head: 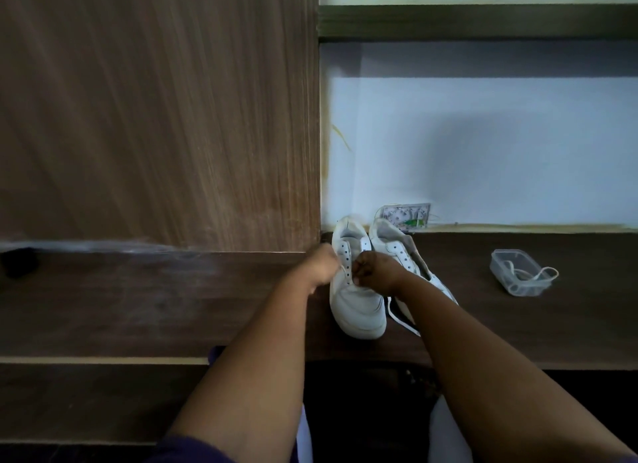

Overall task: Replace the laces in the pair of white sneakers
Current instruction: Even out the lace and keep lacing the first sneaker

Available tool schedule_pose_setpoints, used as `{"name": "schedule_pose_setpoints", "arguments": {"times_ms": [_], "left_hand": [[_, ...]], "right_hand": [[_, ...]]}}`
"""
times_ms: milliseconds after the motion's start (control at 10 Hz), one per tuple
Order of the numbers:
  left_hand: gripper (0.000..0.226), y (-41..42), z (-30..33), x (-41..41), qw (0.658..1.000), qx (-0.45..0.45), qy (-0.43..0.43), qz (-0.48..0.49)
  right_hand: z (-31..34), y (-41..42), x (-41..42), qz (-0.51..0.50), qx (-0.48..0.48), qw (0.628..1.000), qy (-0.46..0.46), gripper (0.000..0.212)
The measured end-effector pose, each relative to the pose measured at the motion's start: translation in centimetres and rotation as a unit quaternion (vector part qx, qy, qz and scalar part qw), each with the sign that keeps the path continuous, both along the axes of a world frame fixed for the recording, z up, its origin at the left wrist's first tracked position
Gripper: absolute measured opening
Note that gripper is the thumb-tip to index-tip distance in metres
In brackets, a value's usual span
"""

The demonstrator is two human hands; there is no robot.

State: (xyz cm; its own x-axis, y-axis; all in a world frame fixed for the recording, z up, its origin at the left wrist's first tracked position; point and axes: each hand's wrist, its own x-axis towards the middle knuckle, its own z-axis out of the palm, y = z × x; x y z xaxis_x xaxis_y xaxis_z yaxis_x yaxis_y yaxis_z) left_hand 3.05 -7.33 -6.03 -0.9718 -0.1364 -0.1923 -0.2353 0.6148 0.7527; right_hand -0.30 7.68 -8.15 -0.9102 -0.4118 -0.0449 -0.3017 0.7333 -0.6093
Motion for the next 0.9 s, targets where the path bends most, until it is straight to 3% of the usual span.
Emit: {"name": "schedule_pose_setpoints", "arguments": {"times_ms": [100, 200, 300, 400, 500, 600, 700, 800, 900], "left_hand": [[0.026, -0.4, 3.2, 0.5, 0.859, 0.492, 0.060, 0.125], [0.033, -1.2, 5.2, 1.0, 0.632, 0.754, 0.096, 0.155], [0.019, -0.7, 2.9, 0.8, 0.902, 0.395, 0.062, 0.165], [0.053, 0.1, -1.2, 0.3, 0.994, -0.112, -0.009, 0.011], [0.038, 0.8, -1.9, 0.8, 0.953, -0.257, -0.057, -0.148], [0.024, 0.4, -0.3, 0.7, 0.986, -0.095, -0.038, -0.129], [0.032, -0.8, 3.0, 0.6, 0.959, 0.276, 0.056, 0.043], [0.040, -2.0, 6.2, 1.3, 0.782, 0.601, 0.151, 0.072], [0.039, -2.9, 8.4, 2.8, 0.590, 0.788, 0.160, -0.073]], "right_hand": [[0.3, 0.2, 0.2, 0.011, -0.006, 1.000, -0.021, 0.024], [0.5, 0.2, 0.1, 0.015, 0.012, 1.000, -0.004, 0.023], [0.2, 0.1, 0.2, 0.006, 0.017, 1.000, 0.000, 0.022], [-0.1, -0.1, 0.2, 0.010, 0.026, 0.999, 0.025, 0.017], [0.1, -0.2, 0.1, 0.006, 0.036, 0.999, 0.020, 0.016], [0.0, 0.1, 0.0, -0.009, -0.007, 1.000, -0.016, 0.020], [0.0, 0.3, 0.0, -0.033, -0.080, 0.995, -0.048, 0.026], [0.2, 0.1, -0.3, -0.026, -0.091, 0.993, -0.068, 0.027], [0.1, 0.0, -0.6, -0.016, -0.100, 0.990, -0.093, 0.023]]}}
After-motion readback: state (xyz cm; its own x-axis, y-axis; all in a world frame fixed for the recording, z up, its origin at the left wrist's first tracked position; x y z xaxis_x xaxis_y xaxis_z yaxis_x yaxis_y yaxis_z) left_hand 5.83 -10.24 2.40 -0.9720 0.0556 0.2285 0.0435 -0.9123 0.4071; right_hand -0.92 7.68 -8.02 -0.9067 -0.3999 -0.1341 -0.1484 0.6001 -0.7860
